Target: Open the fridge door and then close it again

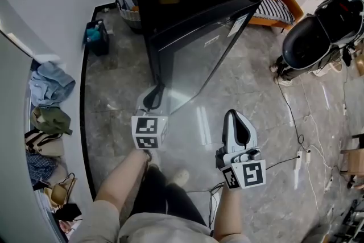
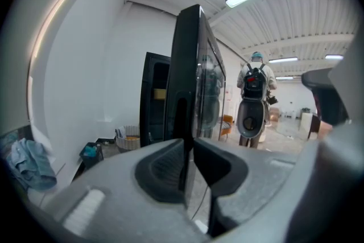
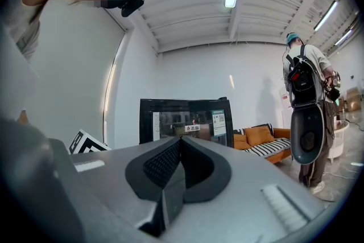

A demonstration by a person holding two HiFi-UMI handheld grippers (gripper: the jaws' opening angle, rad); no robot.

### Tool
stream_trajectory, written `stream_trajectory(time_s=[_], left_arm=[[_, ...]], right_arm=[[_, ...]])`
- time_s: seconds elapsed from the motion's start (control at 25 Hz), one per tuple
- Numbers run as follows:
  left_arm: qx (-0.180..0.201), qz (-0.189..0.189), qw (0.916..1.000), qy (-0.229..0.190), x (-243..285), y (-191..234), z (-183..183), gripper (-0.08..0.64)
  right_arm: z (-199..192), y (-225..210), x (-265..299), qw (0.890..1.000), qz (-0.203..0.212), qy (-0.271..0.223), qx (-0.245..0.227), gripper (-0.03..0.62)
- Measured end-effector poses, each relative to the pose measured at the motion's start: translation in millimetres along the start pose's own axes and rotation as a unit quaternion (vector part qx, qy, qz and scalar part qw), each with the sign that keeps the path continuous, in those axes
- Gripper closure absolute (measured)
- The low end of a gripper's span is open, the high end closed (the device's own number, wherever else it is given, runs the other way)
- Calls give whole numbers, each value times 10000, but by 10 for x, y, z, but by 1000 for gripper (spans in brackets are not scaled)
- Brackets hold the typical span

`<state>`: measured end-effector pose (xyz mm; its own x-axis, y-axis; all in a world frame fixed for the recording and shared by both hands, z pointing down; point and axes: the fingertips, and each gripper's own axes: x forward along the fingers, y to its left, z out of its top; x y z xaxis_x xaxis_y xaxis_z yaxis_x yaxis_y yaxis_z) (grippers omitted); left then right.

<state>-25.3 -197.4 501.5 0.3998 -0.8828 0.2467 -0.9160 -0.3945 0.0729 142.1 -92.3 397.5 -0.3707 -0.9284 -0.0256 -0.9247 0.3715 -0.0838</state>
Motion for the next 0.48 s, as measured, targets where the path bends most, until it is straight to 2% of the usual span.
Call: stream_trajectory(time_s=[0.48], left_arm=[[-18,-82,10000,17,223,464,84,505]], right_arm=[[-37,148,384,10000,-33,59,15,603]])
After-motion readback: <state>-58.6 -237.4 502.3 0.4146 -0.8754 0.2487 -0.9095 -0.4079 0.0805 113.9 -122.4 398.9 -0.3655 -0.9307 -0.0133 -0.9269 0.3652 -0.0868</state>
